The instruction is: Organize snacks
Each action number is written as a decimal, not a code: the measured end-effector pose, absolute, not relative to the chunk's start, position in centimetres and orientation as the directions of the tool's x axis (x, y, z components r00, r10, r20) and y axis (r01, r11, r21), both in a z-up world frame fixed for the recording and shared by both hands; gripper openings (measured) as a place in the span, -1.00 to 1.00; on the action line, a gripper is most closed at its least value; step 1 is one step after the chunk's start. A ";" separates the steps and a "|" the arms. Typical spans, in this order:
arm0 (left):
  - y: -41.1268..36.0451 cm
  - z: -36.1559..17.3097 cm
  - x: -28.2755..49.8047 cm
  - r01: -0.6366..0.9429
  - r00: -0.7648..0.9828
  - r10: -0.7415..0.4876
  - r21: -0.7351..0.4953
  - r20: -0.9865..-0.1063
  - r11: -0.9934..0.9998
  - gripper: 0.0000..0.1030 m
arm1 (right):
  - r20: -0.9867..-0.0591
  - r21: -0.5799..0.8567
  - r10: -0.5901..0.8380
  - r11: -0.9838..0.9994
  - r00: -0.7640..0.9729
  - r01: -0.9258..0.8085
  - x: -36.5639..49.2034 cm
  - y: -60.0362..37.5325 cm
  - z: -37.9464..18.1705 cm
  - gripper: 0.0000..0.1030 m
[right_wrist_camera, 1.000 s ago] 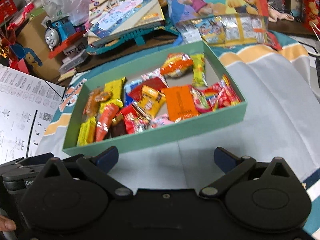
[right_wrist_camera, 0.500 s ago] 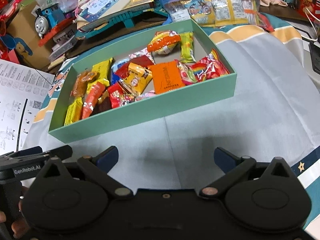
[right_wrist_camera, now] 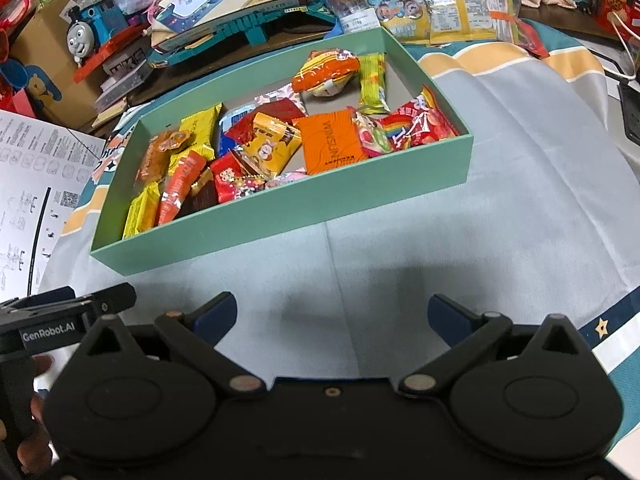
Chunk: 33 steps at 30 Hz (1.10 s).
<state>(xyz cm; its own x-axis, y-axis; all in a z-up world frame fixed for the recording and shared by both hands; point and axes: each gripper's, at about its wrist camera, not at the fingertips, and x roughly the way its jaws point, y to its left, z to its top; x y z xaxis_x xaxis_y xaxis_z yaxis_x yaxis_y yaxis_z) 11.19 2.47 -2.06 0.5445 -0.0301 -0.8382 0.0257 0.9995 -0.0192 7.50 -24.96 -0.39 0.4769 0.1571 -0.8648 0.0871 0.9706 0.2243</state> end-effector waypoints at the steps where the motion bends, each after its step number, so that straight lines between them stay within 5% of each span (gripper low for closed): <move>1: 2.5 -2.1 11.2 0.024 0.545 -0.028 -0.018 -0.838 1.000 0.99 | -0.865 0.223 0.157 0.971 0.476 0.087 7.5 -25.0 -0.4 1.00; 33: 3.5 -2.1 11.2 -0.028 0.548 0.006 -0.012 -0.836 1.000 0.99 | -0.877 0.199 0.144 0.977 0.459 0.075 7.8 -25.4 -0.7 1.00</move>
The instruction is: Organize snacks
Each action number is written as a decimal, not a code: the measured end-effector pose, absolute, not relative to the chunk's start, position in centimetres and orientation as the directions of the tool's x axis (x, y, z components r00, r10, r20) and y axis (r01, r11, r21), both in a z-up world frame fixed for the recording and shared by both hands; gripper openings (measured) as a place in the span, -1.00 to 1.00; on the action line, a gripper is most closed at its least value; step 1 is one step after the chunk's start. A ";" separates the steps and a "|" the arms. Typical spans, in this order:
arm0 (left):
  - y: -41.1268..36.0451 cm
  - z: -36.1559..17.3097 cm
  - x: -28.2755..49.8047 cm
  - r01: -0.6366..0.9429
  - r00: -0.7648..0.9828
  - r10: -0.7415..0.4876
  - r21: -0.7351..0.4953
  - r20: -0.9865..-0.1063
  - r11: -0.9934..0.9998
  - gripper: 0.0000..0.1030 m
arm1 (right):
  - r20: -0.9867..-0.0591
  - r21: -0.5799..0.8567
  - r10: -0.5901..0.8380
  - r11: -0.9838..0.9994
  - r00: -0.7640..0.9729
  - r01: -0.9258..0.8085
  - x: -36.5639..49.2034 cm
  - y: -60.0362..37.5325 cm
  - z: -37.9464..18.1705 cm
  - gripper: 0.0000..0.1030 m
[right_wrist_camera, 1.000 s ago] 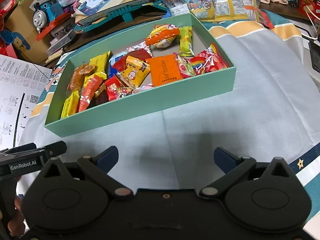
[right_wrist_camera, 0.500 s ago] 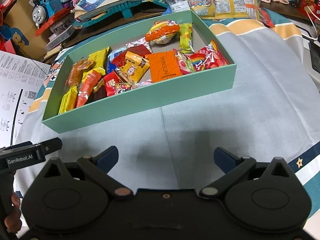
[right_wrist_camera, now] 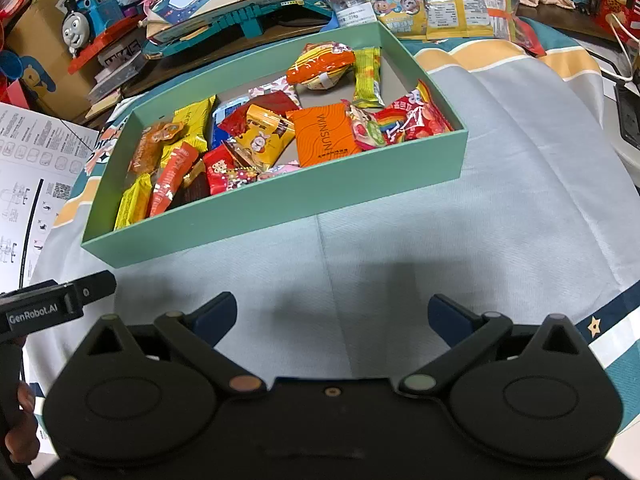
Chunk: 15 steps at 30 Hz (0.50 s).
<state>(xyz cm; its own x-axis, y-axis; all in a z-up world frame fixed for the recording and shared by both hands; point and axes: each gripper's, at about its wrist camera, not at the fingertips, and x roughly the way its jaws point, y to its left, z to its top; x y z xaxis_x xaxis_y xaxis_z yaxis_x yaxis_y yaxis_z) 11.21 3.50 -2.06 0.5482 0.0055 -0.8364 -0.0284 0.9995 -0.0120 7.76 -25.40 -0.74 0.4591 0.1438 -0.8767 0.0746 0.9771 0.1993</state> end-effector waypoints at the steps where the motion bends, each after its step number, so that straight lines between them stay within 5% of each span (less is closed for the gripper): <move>1: 3.5 -2.1 11.2 -0.028 0.548 0.005 -0.012 -0.836 1.000 0.99 | -0.877 0.200 0.144 0.977 0.459 0.074 7.8 -25.4 -0.7 1.00; 15: 3.5 -2.4 11.1 -0.028 0.543 -0.001 -0.019 -0.840 0.999 0.99 | -0.884 0.193 0.135 0.977 0.447 0.086 7.7 -25.4 -1.0 1.00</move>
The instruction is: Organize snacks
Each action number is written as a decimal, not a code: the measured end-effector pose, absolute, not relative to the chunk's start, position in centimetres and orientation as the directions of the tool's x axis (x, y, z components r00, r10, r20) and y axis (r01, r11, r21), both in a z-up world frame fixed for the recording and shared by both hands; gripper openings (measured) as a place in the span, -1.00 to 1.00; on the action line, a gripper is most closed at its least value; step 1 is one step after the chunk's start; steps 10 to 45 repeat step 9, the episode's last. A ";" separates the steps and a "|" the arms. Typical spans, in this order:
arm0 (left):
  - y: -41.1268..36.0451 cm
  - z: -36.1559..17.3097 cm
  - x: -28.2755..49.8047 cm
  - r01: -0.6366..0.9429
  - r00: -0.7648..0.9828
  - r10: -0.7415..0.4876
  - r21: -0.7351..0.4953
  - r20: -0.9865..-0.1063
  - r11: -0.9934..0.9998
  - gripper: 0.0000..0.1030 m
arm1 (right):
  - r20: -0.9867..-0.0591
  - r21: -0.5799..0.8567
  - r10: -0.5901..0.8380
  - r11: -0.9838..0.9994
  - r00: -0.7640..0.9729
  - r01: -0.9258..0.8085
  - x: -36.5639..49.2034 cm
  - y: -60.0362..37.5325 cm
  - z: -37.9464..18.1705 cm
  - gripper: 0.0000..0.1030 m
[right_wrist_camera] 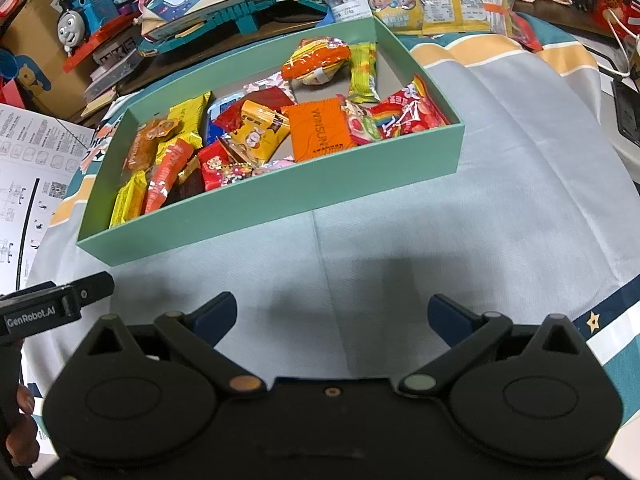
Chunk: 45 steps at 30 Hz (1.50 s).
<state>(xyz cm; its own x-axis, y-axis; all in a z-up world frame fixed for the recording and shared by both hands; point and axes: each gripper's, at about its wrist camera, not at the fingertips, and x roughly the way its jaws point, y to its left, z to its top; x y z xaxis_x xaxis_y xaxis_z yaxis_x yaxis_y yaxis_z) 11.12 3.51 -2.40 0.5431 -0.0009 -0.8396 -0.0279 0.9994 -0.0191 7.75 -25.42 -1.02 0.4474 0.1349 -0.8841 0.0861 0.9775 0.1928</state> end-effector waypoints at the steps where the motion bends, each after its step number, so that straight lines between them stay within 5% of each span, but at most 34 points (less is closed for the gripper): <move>1: 3.5 -2.4 11.1 -0.029 0.542 -0.001 -0.020 -0.841 0.999 0.99 | -0.885 0.191 0.134 0.978 0.447 0.086 7.7 -25.4 -1.0 1.00; 45: 3.2 -2.3 11.1 -0.005 0.541 -0.017 -0.024 -0.841 1.000 0.99 | -0.884 0.186 0.131 0.979 0.448 0.080 7.8 -25.3 -0.9 1.00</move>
